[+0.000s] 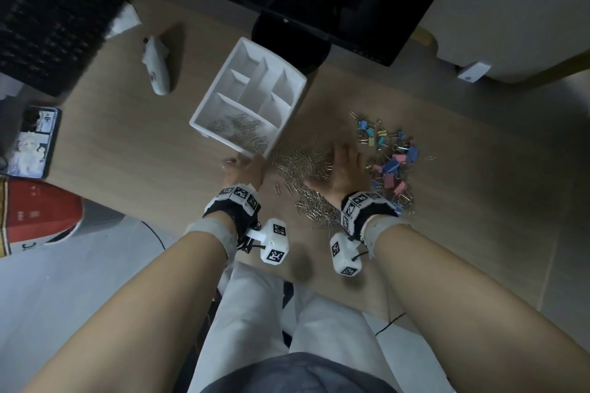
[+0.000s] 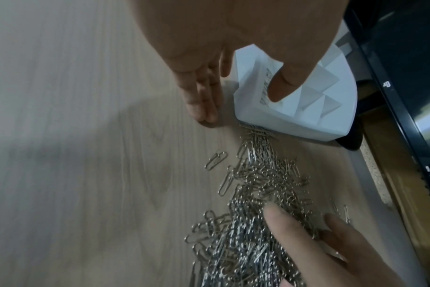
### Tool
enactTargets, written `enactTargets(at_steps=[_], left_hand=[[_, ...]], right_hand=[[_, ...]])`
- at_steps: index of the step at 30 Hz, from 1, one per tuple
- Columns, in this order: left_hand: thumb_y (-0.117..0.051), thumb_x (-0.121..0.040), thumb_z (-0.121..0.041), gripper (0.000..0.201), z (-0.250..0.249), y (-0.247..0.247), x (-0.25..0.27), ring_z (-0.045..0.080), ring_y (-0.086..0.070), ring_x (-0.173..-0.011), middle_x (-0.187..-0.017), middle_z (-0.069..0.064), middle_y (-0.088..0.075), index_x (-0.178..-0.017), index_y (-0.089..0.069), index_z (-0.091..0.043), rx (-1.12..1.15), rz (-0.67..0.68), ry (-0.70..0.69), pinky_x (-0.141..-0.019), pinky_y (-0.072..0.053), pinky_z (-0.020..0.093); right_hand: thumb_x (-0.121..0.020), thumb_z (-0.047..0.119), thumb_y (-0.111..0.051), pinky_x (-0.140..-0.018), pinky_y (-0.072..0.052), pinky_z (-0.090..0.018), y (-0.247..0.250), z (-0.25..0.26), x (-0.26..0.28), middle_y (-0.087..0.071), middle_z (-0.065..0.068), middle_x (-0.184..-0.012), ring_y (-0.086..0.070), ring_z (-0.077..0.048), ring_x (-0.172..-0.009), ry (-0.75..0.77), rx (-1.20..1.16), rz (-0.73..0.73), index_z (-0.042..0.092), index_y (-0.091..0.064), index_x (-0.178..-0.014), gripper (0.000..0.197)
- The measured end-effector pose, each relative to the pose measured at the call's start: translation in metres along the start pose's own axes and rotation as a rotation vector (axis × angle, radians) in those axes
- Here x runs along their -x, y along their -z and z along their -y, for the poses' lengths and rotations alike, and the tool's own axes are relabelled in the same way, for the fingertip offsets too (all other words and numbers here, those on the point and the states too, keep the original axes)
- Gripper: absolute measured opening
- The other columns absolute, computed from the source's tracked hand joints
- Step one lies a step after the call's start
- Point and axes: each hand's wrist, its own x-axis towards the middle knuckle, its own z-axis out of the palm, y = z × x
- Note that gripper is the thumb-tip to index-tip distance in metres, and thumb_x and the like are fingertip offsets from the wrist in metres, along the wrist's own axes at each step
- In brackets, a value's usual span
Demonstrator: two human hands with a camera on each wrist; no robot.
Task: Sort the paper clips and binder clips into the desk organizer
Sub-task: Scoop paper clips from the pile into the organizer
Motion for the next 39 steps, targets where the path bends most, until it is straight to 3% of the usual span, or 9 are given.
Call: enactTargets(at_steps=[3, 6, 9, 14, 18, 25, 29, 34, 39], left_hand=[[-0.057, -0.079, -0.046, 0.037, -0.005, 0.007, -0.008, 0.04, -0.061, -0.11, -0.122, 0.026, -0.06, -0.098, -0.048, -0.016, -0.052, 0.037, -0.005, -0.097, -0.049, 0.051], [-0.063, -0.09, -0.025, 0.023, -0.013, 0.017, -0.006, 0.024, -0.061, -0.063, -0.067, 0.007, -0.068, -0.079, -0.046, -0.014, 0.054, 0.011, -0.018, -0.062, -0.056, 0.037], [-0.055, -0.097, -0.019, 0.016, -0.015, 0.016, -0.002, 0.02, -0.051, -0.048, -0.065, 0.007, -0.06, -0.096, -0.046, -0.006, 0.057, 0.021, -0.059, -0.046, -0.044, 0.03], [-0.043, -0.089, -0.044, 0.038, 0.001, 0.003, -0.014, 0.036, -0.068, -0.081, -0.09, 0.019, -0.067, -0.106, -0.046, -0.01, -0.08, 0.008, -0.108, -0.077, -0.057, 0.051], [-0.043, -0.081, -0.043, 0.023, 0.006, -0.004, -0.023, 0.041, -0.068, -0.085, -0.097, 0.024, -0.068, -0.086, -0.039, -0.02, -0.088, -0.015, -0.1, -0.076, -0.057, 0.054], [-0.042, -0.094, -0.029, 0.016, 0.015, 0.003, -0.012, 0.028, -0.06, -0.061, -0.079, 0.019, -0.065, -0.09, -0.038, -0.015, -0.064, -0.027, -0.128, -0.059, -0.05, 0.037], [-0.044, -0.092, -0.03, 0.028, 0.024, 0.006, -0.01, 0.029, -0.058, -0.055, -0.066, 0.013, -0.057, -0.101, -0.04, -0.003, -0.009, 0.005, -0.123, -0.052, -0.042, 0.034], [-0.039, -0.104, -0.018, 0.011, 0.017, 0.013, 0.001, 0.018, -0.044, -0.048, -0.066, 0.011, -0.049, -0.099, -0.038, -0.009, 0.041, 0.107, -0.076, -0.035, -0.036, 0.022], [-0.045, -0.103, -0.019, 0.023, 0.009, 0.032, -0.004, 0.018, -0.049, -0.043, -0.061, 0.009, -0.051, -0.082, -0.043, -0.008, -0.016, 0.242, -0.031, -0.035, -0.036, 0.018]], right_hand=[[-0.053, 0.071, -0.081, -0.101, -0.043, -0.053, -0.002, 0.023, -0.008, -0.027, -0.006, -0.142, -0.03, -0.032, -0.135, 0.033, 0.046, 0.127, 0.029, -0.025, -0.145, 0.116], [-0.047, 0.057, -0.091, -0.099, -0.045, -0.048, -0.01, 0.037, -0.007, -0.026, -0.004, -0.139, -0.028, -0.03, -0.131, 0.129, 0.103, 0.207, 0.034, -0.029, -0.14, 0.114], [-0.044, 0.05, -0.094, -0.093, -0.049, -0.042, -0.012, 0.031, -0.003, -0.029, -0.001, -0.135, -0.03, -0.028, -0.126, 0.207, 0.157, 0.216, 0.037, -0.034, -0.136, 0.111], [-0.041, 0.052, -0.093, -0.084, -0.052, -0.041, -0.004, 0.013, 0.008, -0.029, 0.001, -0.133, -0.03, -0.026, -0.124, 0.282, 0.252, 0.265, 0.037, -0.031, -0.137, 0.115], [-0.046, 0.043, -0.095, -0.079, -0.048, -0.037, -0.007, 0.013, 0.016, -0.03, -0.002, -0.139, -0.03, -0.028, -0.126, 0.297, 0.293, 0.237, 0.035, -0.036, -0.136, 0.109], [-0.074, 0.02, -0.085, -0.09, -0.048, -0.037, -0.014, 0.01, 0.01, -0.045, -0.003, -0.129, -0.045, -0.025, -0.119, 0.267, 0.04, 0.162, 0.026, -0.058, -0.119, 0.053], [-0.08, 0.007, -0.077, -0.077, -0.046, -0.03, -0.021, 0.012, 0.009, -0.06, 0.0, -0.112, -0.058, -0.021, -0.1, 0.263, -0.03, 0.067, 0.02, -0.066, -0.106, 0.031], [-0.087, 0.007, -0.066, -0.071, -0.048, -0.025, -0.02, 0.013, 0.008, -0.07, 0.001, -0.089, -0.054, -0.007, -0.066, 0.16, -0.124, 0.043, 0.018, -0.072, -0.099, 0.017], [-0.087, 0.012, -0.073, -0.076, -0.05, -0.024, -0.018, 0.015, 0.01, -0.076, -0.003, -0.098, -0.069, -0.019, -0.084, 0.087, -0.146, 0.024, 0.018, -0.075, -0.108, 0.022]])
